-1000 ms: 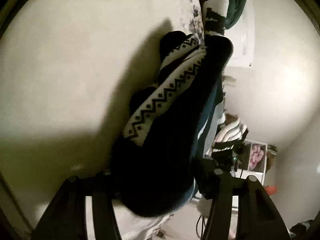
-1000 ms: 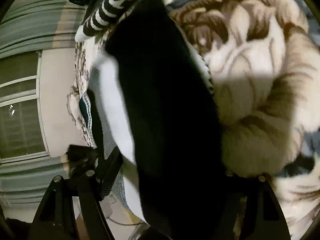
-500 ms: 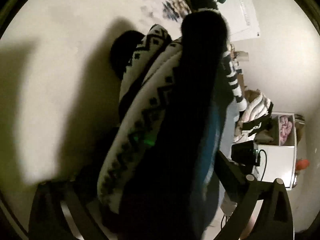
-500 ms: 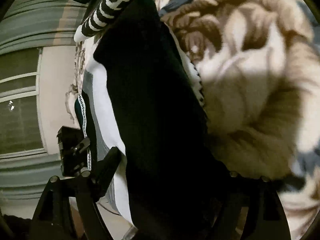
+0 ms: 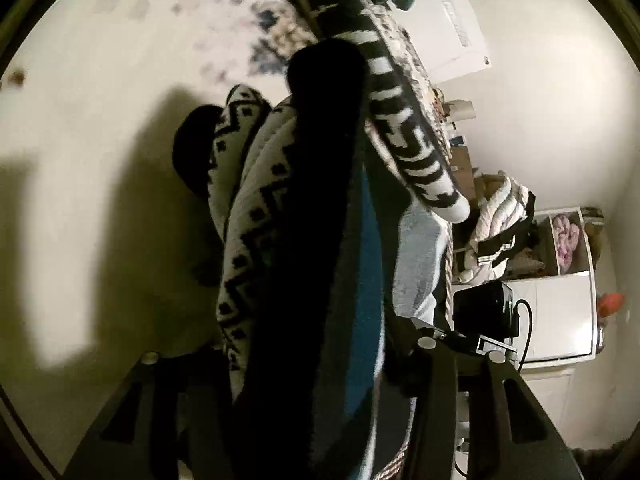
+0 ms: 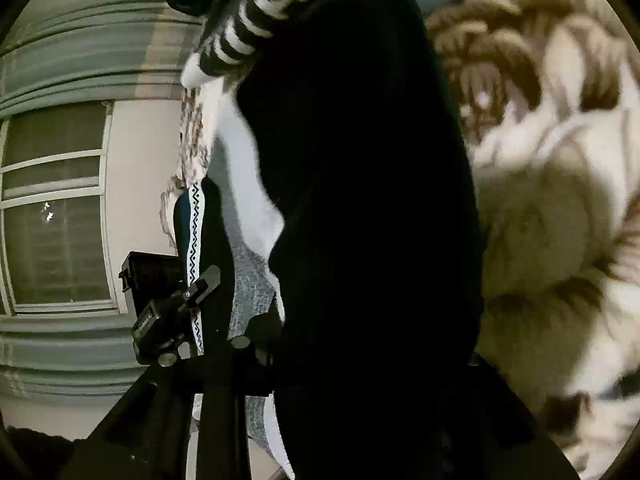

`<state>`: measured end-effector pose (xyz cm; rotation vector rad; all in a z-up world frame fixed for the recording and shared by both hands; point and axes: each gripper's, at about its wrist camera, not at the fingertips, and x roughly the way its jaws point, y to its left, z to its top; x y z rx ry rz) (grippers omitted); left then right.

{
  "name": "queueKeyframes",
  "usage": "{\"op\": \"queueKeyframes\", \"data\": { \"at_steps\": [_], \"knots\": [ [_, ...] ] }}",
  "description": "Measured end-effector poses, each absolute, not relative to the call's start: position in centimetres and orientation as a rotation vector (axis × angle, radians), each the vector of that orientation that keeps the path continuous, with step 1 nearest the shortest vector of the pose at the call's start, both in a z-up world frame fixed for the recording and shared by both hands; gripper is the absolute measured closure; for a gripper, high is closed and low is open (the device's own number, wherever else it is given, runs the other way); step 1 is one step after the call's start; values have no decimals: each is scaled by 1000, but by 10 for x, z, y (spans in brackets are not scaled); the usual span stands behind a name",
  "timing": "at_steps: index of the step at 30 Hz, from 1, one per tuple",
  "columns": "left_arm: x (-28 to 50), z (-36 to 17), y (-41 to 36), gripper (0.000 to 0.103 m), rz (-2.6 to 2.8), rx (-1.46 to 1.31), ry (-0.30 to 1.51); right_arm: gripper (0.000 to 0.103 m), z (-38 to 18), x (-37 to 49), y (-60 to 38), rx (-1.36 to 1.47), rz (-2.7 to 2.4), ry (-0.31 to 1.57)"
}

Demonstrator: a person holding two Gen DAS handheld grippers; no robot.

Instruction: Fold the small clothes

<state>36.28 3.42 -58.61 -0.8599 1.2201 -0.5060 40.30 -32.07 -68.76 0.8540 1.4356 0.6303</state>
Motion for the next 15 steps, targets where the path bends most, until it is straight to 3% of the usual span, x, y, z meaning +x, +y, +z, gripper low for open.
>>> {"op": "queueKeyframes", "data": {
  "at_steps": [15],
  "knots": [
    [433, -529, 19, 64, -632, -746, 1160, 75, -597, 416, -365, 850, 556, 1231]
  ]
}}
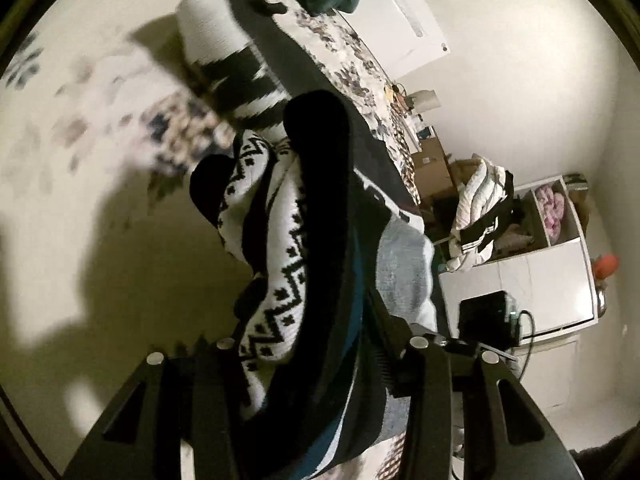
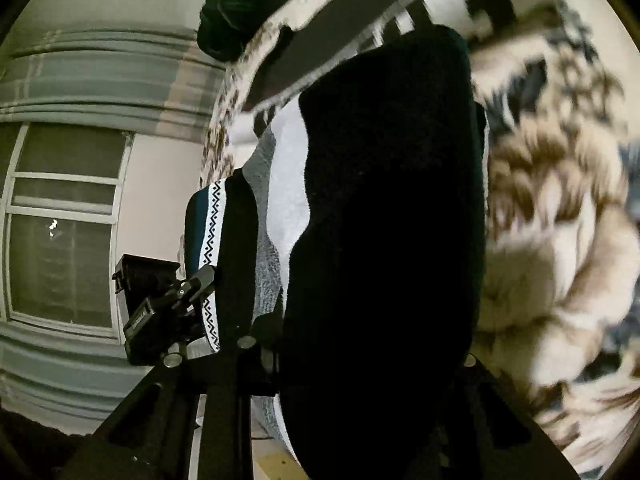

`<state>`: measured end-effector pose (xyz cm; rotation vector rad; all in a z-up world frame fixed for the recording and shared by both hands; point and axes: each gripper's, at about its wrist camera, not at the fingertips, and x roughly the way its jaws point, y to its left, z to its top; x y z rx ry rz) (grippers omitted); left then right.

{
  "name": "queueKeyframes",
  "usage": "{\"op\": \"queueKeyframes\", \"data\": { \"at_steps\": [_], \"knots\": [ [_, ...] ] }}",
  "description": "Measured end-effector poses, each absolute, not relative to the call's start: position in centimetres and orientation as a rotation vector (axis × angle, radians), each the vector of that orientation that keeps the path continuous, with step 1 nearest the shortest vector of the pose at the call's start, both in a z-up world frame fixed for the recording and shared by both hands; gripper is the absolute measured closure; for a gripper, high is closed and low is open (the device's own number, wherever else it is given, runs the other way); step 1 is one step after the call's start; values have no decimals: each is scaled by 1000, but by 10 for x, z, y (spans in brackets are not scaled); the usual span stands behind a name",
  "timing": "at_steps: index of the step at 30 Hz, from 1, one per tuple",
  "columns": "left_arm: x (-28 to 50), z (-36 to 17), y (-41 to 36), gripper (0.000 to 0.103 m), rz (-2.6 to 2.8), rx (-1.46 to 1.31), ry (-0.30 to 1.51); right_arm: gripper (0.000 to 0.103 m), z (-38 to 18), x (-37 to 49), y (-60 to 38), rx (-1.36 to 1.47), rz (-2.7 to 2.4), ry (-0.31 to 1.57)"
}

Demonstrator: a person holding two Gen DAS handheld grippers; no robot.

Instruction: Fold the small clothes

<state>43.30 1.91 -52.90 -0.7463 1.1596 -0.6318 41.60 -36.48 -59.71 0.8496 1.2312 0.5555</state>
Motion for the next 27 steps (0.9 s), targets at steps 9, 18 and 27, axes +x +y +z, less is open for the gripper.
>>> {"op": "queueKeyframes", "data": {
  "at_steps": [9, 18, 27],
  "knots": [
    [478, -624, 22, 25, -539, -689, 1424, 60, -654, 456, -384, 814, 411, 1438],
    [492, -648, -23, 4, -680, -705, 1453, 27, -688, 442, -418, 931, 432, 1440],
    [448, -563, 1, 4, -496, -489, 1294, 26, -688, 439, -414, 882, 442, 1451]
  ]
}}
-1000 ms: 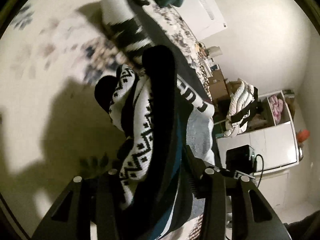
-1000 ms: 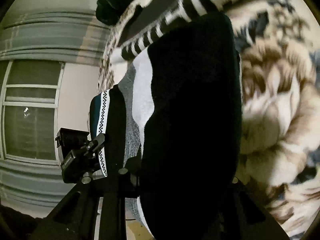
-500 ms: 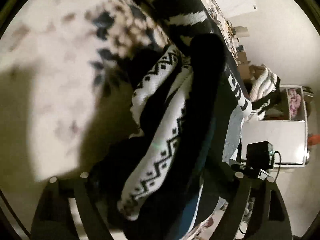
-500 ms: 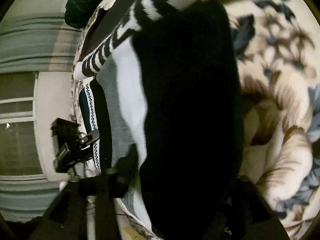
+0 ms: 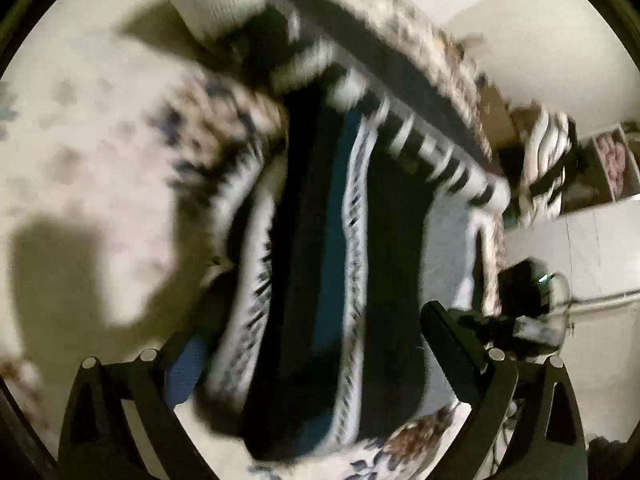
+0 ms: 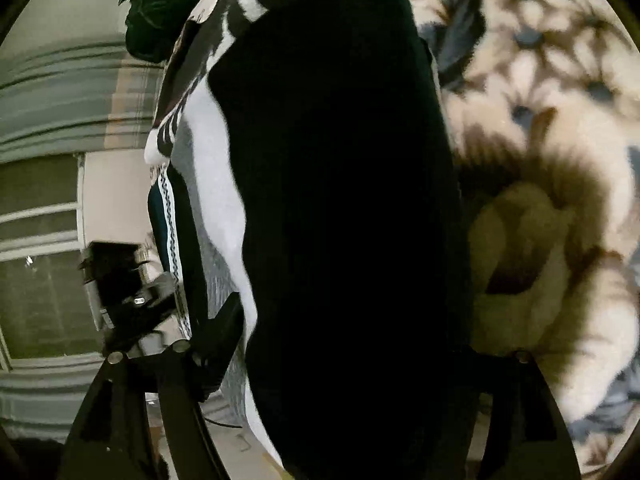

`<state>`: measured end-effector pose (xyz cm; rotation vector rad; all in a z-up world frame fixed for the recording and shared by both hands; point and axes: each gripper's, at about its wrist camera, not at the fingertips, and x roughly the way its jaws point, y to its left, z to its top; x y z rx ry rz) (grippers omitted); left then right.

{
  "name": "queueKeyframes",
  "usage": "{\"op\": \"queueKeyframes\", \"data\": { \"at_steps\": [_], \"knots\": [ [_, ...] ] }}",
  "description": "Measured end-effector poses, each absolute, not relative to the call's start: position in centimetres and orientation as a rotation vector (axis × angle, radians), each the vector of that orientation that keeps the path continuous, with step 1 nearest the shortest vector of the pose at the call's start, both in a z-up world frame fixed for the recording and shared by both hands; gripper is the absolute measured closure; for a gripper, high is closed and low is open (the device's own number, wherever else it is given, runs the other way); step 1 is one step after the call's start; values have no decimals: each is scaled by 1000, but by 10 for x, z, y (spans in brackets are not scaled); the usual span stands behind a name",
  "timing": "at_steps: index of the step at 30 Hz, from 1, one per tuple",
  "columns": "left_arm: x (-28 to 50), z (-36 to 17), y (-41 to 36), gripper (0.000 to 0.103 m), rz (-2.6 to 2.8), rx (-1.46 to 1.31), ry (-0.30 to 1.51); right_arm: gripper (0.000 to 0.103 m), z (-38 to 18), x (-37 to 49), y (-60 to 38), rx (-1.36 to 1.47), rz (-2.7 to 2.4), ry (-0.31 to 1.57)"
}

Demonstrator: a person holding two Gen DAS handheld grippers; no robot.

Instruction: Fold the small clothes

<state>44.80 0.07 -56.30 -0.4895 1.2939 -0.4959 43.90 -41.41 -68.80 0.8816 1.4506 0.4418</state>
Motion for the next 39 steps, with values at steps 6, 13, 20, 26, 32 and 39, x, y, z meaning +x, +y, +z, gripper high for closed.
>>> {"op": "queueKeyframes", "data": {
  "at_steps": [6, 13, 20, 26, 32, 39],
  "knots": [
    [468, -553, -33, 4, -535, -411, 1234, 26, -687, 429, -413, 877, 413, 1434],
    [483, -616, -50, 13, -681, -603, 1332, 27, -684, 437, -395, 867, 403, 1420],
    [485, -645, -6, 13, -769, -1112, 1278, 30, -688, 438, -397, 915, 420, 1417],
    [489, -629, -19, 11, -674, -748, 1388, 29, -681, 437, -400, 898, 414, 1444],
    [487, -608, -46, 4, -640, -535, 1346, 26, -672, 433, -409, 841, 371, 1430],
    [500, -653, -67, 0, -677, -567, 1452, 23, -690, 435, -414, 889, 390, 1444]
  ]
}}
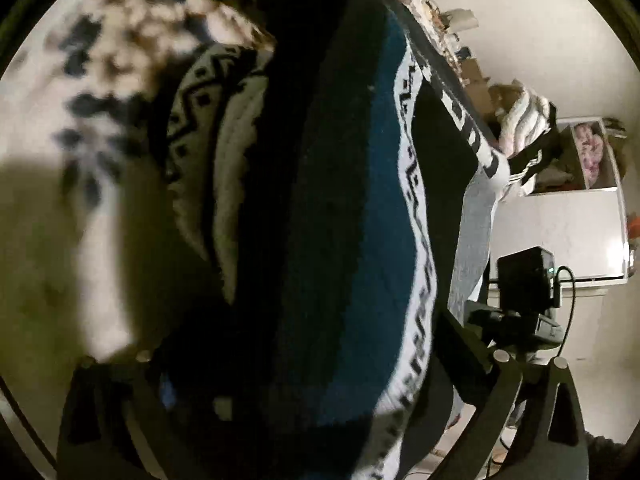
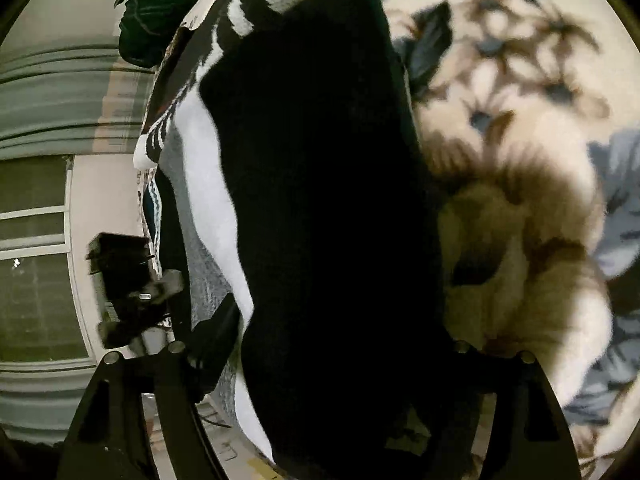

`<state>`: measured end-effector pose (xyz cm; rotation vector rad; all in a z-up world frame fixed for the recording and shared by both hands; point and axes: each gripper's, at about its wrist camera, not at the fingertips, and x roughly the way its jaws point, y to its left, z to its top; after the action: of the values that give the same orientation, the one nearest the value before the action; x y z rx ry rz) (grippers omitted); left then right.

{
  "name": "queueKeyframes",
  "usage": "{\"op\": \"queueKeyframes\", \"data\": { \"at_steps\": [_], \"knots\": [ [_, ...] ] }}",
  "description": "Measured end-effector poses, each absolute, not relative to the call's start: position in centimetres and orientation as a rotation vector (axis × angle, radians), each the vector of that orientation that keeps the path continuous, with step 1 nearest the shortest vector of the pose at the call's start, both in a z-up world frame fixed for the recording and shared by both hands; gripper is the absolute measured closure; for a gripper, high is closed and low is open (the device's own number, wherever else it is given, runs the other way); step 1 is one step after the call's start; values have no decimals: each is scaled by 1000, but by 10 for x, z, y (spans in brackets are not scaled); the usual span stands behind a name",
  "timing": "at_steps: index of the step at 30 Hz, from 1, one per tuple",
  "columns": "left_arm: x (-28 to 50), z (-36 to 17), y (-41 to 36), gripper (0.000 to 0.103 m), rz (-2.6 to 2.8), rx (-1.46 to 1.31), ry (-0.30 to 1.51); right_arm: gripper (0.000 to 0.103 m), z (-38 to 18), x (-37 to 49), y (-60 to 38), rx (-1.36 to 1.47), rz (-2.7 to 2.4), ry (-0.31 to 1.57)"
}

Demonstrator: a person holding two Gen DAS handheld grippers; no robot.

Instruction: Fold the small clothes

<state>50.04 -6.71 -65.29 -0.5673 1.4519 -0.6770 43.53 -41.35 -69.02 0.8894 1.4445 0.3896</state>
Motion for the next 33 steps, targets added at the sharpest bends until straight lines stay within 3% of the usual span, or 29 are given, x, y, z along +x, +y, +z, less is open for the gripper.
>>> {"op": "queueKeyframes", "data": {
  "at_steps": [4, 5, 6, 7, 10, 21, 33],
  "knots": [
    [501, -648, -75, 1, -713, -612, 1419, 25, -697, 437, -411, 938, 425, 1422],
    [499, -646, -79, 7, -747, -640, 1395, 44, -698, 437, -407, 952, 442, 1413],
    [497, -642, -83, 25, -762, -645, 1378, 65, -702, 437, -402, 988, 470, 1411],
    [496, -639, -89, 44, -772, -627, 1371, 66, -700, 439, -400, 989, 461, 1411],
    [496, -632, -89, 52, -771, -663, 1349, 72, -691, 438, -399, 995, 452, 1379],
    [506, -563, -101, 54, -819, -658, 1243, 75, -620, 442, -403, 967, 501, 1251],
    [650, -480, -144, 54, -838, -646, 1153, 75, -513, 570, -414, 914, 487, 1093]
  ]
}}
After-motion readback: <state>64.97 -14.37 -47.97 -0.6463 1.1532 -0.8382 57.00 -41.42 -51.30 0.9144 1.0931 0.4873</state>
